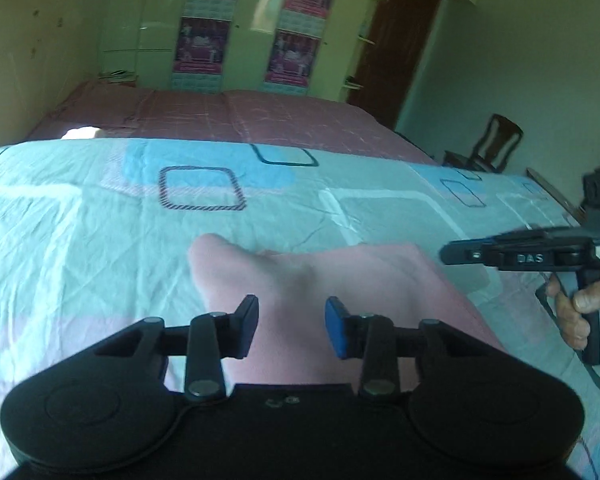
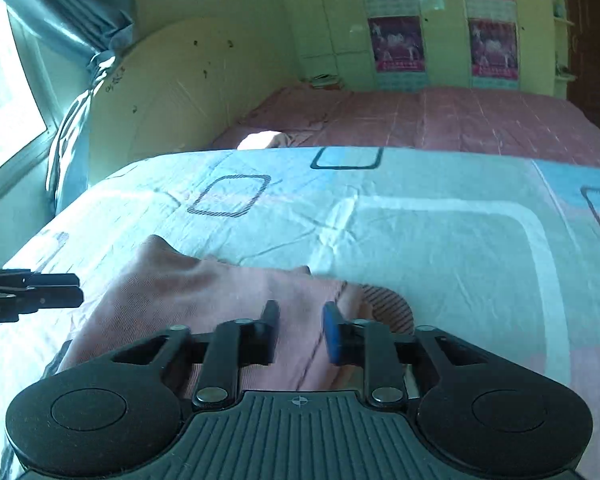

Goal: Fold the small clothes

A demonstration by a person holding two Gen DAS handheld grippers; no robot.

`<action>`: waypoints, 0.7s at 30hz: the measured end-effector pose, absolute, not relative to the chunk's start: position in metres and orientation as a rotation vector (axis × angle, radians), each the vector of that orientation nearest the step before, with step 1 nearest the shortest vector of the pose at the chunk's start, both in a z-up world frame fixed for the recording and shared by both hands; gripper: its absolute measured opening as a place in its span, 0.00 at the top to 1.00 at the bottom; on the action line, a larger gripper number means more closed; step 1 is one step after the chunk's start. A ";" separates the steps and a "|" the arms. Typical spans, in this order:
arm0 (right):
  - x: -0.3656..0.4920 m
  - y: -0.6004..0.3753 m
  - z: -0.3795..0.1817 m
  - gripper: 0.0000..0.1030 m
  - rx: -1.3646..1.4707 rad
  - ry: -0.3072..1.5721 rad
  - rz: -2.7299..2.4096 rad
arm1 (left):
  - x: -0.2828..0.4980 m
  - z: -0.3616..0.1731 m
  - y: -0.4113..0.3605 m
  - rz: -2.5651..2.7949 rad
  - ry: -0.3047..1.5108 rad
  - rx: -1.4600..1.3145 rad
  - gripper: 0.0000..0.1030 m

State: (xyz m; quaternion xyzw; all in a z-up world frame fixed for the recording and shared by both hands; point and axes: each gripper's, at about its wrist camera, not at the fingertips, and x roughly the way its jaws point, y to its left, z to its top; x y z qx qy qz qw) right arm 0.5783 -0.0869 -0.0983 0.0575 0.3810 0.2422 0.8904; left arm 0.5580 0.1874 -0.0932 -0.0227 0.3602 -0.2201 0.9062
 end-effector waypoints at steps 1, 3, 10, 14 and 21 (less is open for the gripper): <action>0.584 -0.076 -0.107 0.80 0.079 0.810 0.514 | 0.565 -0.101 0.173 -0.474 0.773 -0.009 0.64; 0.599 -0.058 -0.140 0.80 -0.024 0.905 0.496 | 0.574 -0.121 0.152 -0.408 0.814 0.140 0.62; 0.583 -0.063 -0.139 0.80 -0.064 0.894 0.481 | 0.547 -0.120 0.149 -0.373 0.776 0.146 0.62; 0.539 -0.060 -0.119 0.80 -0.105 0.886 0.597 | 0.507 -0.108 0.157 -0.355 0.758 0.118 0.62; 0.487 -0.069 -0.144 0.78 -0.322 0.887 0.542 | 0.443 -0.122 0.150 -0.295 0.793 0.091 0.60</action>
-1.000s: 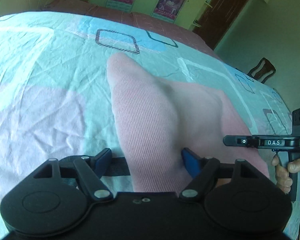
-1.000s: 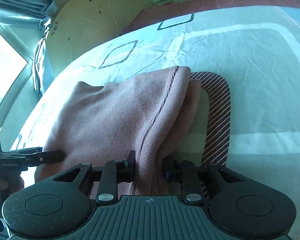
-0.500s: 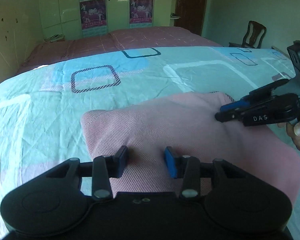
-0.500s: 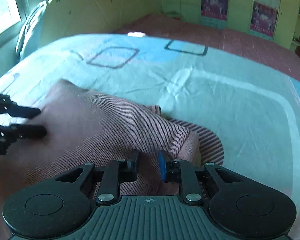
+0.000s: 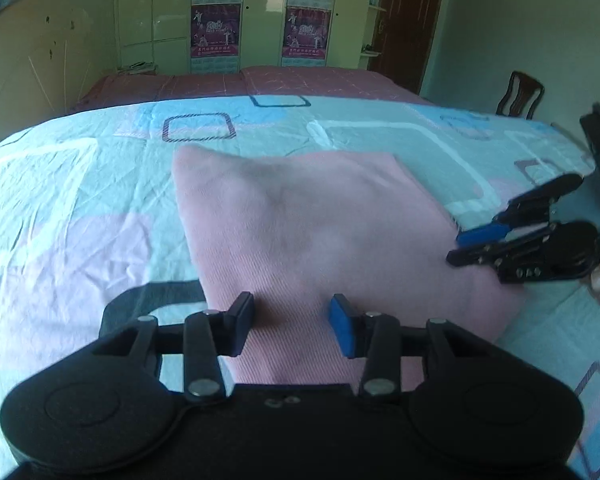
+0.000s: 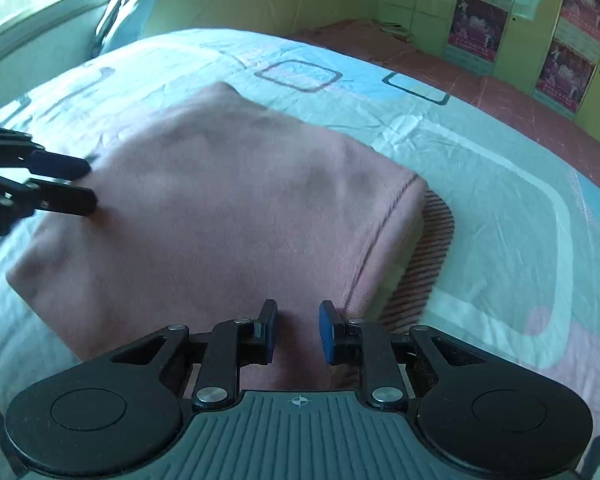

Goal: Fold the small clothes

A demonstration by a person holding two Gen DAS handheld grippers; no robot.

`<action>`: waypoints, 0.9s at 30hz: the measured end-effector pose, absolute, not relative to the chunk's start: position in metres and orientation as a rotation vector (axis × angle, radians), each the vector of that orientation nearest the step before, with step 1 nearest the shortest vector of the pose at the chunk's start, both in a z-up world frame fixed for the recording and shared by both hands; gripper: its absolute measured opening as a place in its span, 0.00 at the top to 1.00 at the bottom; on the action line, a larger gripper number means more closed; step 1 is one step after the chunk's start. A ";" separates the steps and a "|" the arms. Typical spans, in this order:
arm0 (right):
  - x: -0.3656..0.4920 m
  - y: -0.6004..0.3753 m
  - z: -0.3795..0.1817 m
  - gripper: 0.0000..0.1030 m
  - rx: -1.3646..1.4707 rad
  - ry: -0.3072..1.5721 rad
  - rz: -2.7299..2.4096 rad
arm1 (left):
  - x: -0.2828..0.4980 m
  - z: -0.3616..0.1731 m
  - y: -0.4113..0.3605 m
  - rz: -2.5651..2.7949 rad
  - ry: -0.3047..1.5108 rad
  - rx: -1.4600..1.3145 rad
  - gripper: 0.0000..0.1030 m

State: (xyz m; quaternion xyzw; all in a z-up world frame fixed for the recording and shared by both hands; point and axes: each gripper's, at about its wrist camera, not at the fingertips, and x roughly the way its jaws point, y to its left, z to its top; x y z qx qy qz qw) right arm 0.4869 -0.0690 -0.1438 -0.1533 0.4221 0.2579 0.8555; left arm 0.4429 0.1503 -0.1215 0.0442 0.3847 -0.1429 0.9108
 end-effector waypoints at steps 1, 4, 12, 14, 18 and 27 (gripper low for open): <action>0.487 -0.071 -0.147 0.68 -0.328 0.875 0.523 | 0.443 -0.127 0.147 -0.274 0.790 0.106 0.60; 0.497 -0.082 -0.144 0.50 -0.216 0.908 0.473 | 0.446 -0.123 0.138 -0.233 0.786 0.155 0.59; 0.447 -0.076 -0.146 0.94 -0.191 0.887 0.534 | 0.414 -0.130 0.120 -0.143 0.835 0.172 0.67; 0.446 -0.076 -0.146 0.94 -0.168 0.882 0.520 | 0.411 -0.138 0.118 -0.119 0.824 0.192 0.67; 0.439 -0.070 -0.145 0.93 -0.208 0.859 0.504 | 0.405 -0.139 0.108 -0.077 0.804 0.228 0.68; 0.382 -0.109 -0.110 0.00 -0.071 0.756 0.419 | 0.334 -0.088 0.100 0.021 0.651 0.127 0.01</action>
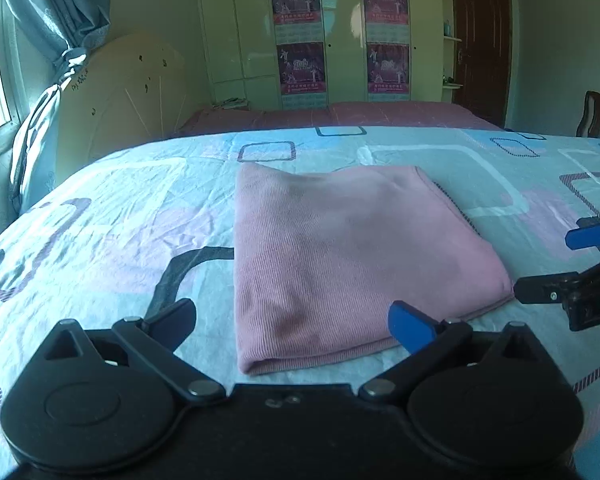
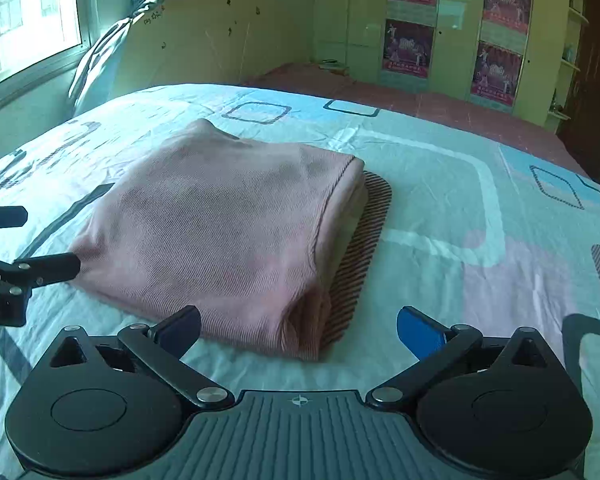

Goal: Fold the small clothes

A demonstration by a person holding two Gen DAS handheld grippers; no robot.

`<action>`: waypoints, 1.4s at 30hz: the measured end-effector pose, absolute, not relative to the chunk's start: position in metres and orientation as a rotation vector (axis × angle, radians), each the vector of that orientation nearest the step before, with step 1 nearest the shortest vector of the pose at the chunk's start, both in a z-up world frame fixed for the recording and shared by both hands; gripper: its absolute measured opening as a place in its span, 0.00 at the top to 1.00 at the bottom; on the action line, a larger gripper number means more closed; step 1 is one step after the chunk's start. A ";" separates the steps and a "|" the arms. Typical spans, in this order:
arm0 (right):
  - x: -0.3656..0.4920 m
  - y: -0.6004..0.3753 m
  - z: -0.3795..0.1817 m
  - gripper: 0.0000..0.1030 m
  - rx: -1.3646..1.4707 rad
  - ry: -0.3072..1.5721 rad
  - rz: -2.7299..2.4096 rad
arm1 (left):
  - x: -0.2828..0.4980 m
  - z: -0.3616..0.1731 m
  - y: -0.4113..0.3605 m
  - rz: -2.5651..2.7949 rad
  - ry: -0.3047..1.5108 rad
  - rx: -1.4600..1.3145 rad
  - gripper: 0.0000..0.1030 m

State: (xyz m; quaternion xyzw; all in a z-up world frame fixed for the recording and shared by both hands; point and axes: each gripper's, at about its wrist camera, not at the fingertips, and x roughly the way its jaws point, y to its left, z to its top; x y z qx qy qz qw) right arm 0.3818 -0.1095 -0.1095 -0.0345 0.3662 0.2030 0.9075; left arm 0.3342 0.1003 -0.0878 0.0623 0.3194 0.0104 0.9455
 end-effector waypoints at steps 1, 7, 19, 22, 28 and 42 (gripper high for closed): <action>0.372 -0.111 -0.106 0.00 -0.081 0.742 0.412 | 0.324 -0.082 0.096 0.023 0.630 0.153 0.01; 0.316 -0.132 -0.081 0.00 -0.034 0.671 0.392 | 0.274 -0.050 0.077 0.032 0.543 0.188 0.01; 0.229 -0.152 -0.045 0.00 -0.029 0.602 0.370 | 0.219 -0.036 0.063 0.060 0.536 0.160 0.01; 0.217 -0.156 -0.037 0.00 -0.016 0.581 0.355 | 0.207 -0.029 0.061 0.067 0.528 0.136 0.01; 0.204 -0.161 -0.022 0.00 0.000 0.552 0.350 | 0.189 -0.021 0.055 0.069 0.514 0.142 0.01; 0.179 -0.167 -0.015 0.00 -0.002 0.539 0.345 | 0.166 -0.010 0.046 0.048 0.479 0.119 0.01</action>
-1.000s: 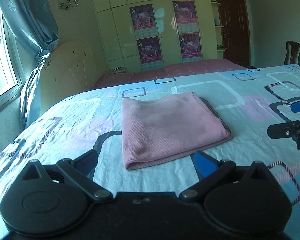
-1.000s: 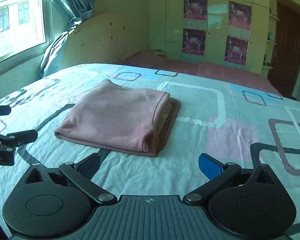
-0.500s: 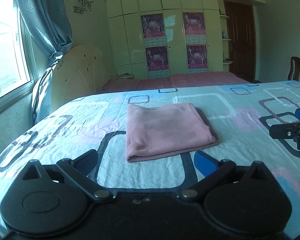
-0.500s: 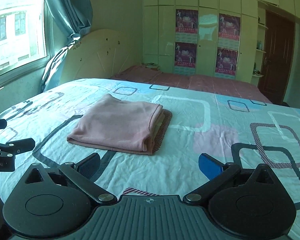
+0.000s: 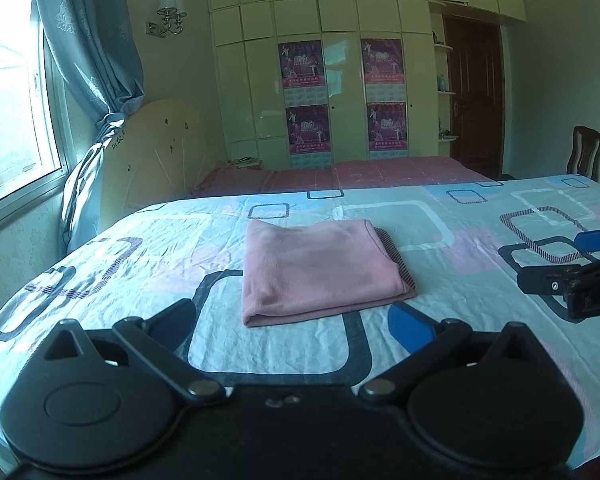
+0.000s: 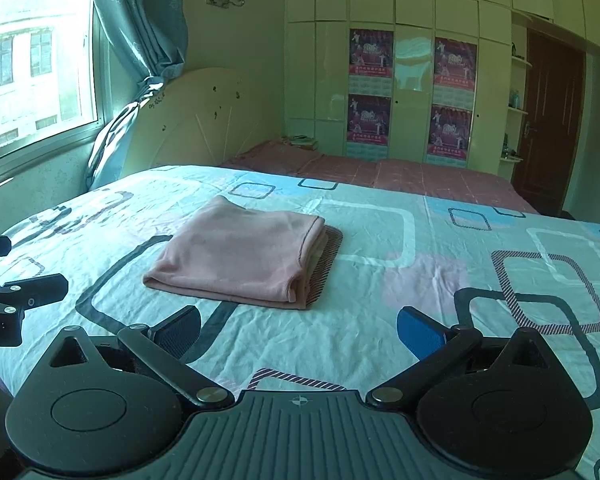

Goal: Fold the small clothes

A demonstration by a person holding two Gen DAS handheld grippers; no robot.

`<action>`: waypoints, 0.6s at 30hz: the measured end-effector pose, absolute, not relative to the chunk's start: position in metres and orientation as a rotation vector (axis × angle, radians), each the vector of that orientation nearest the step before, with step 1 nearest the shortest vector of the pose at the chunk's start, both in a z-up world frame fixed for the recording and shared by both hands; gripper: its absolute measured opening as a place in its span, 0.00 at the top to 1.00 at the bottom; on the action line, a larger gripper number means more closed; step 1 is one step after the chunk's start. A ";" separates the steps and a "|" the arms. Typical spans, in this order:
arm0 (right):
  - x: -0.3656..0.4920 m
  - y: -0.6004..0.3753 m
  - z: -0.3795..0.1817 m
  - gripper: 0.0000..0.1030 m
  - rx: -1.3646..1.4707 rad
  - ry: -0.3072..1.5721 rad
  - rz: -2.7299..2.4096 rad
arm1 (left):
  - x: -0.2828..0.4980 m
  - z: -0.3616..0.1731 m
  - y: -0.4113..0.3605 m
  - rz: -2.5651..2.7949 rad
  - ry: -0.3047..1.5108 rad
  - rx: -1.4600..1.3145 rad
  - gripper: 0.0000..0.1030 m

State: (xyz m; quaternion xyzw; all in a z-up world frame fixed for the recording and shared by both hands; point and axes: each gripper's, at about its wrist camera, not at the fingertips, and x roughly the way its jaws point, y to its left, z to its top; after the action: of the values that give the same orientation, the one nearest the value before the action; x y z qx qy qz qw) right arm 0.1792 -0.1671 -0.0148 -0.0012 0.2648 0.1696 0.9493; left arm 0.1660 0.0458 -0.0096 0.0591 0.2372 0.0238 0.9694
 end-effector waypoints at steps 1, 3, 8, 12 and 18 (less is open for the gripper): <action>0.178 -0.167 -0.014 0.00 -0.005 0.539 0.343 | 0.165 -0.009 0.045 0.048 0.476 0.120 0.01; 0.177 -0.168 -0.013 0.00 -0.007 0.537 0.342 | 0.164 -0.009 0.045 0.047 0.473 0.119 0.01; 0.176 -0.168 -0.010 0.00 -0.007 0.528 0.342 | 0.163 -0.009 0.043 0.042 0.465 0.119 0.01; 0.175 -0.169 -0.009 0.00 -0.007 0.525 0.344 | 0.161 -0.008 0.043 0.040 0.462 0.121 0.01; 0.175 -0.170 -0.008 0.00 -0.007 0.525 0.349 | 0.162 -0.008 0.042 0.044 0.464 0.130 0.01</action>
State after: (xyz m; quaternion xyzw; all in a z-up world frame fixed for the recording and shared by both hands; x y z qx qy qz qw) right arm 0.1752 -0.1702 -0.0084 -0.0033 0.2580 0.1714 0.9508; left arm 0.1616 0.0417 -0.0083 0.0644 0.2296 0.0218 0.9709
